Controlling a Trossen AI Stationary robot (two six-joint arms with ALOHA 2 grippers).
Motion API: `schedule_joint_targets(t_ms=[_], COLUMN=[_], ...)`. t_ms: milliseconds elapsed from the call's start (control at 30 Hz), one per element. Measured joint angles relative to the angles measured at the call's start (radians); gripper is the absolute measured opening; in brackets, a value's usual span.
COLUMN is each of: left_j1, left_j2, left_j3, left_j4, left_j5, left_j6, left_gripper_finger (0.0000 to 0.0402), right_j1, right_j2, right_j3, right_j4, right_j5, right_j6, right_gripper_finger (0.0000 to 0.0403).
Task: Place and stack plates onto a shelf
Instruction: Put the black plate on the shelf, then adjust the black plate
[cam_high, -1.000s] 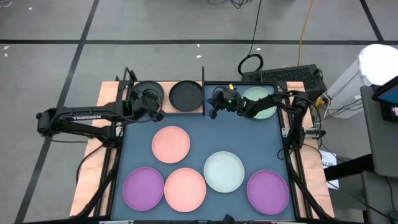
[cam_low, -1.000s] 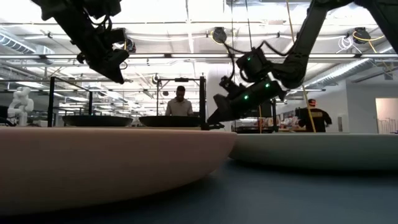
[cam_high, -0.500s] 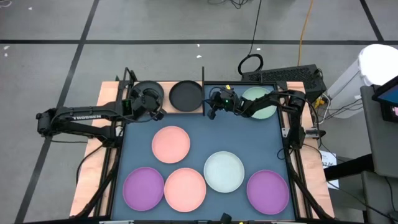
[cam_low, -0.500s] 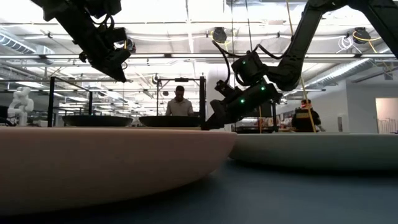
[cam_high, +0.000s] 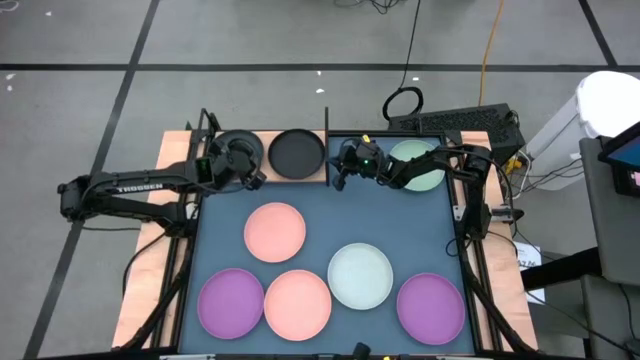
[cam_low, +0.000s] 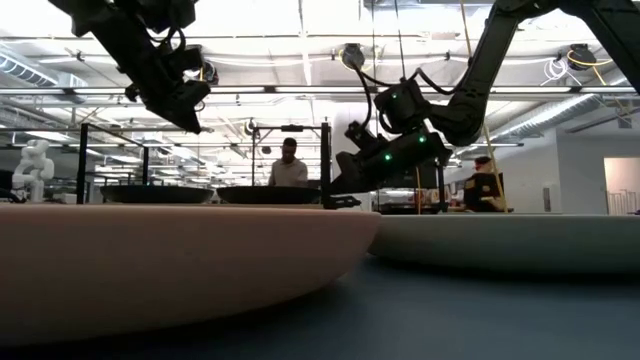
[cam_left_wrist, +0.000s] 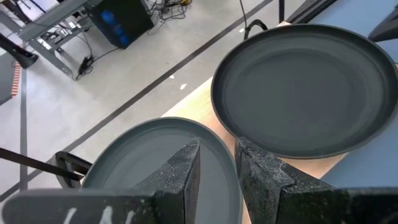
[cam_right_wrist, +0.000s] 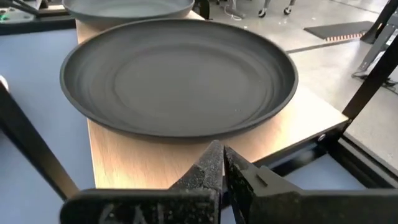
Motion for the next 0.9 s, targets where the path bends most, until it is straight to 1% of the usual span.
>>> schedule_joint_targets(t_ms=[167, 267, 333, 500, 633, 700, 767, 900], left_j1=[0.019, 0.042, 0.070, 0.173, 0.233, 0.244, 0.248, 0.248], left_j2=[0.000, 0.000, 0.000, 0.029, 0.113, 0.162, 0.202, 0.238], left_j3=[-0.002, -0.021, -0.031, -0.052, -0.052, -0.052, -0.052, -0.052], left_j4=[0.001, 0.004, 0.006, 0.055, 0.123, 0.149, 0.160, 0.212], left_j5=[0.007, 0.009, 0.018, 0.124, 0.222, 0.212, 0.177, 0.131], left_j6=[-0.001, -0.017, -0.020, -0.001, 0.022, 0.030, 0.026, 0.030], left_gripper_finger=[0.0106, 0.0106, 0.0106, 0.0106, 0.0106, 0.0106, 0.0106, 0.0106], right_j1=[0.000, 0.000, 0.000, -0.001, -0.002, 0.002, 0.008, 0.020], right_j2=[-0.010, -0.057, -0.106, -0.252, -0.370, -0.424, -0.472, -0.551], right_j3=[0.000, 0.000, 0.000, 0.000, 0.000, 0.000, 0.000, -0.030], right_j4=[-0.062, -0.127, -0.204, -0.425, -0.586, -0.645, -0.699, -0.713], right_j5=[0.000, 0.000, 0.003, 0.008, 0.008, 0.008, 0.008, 0.008], right_j6=[-0.005, -0.019, -0.029, -0.033, -0.033, -0.033, -0.033, -0.051], right_gripper_finger=[0.0000, 0.0000, 0.0000, 0.0000, 0.0000, 0.0000, 0.0000, 0.0000])
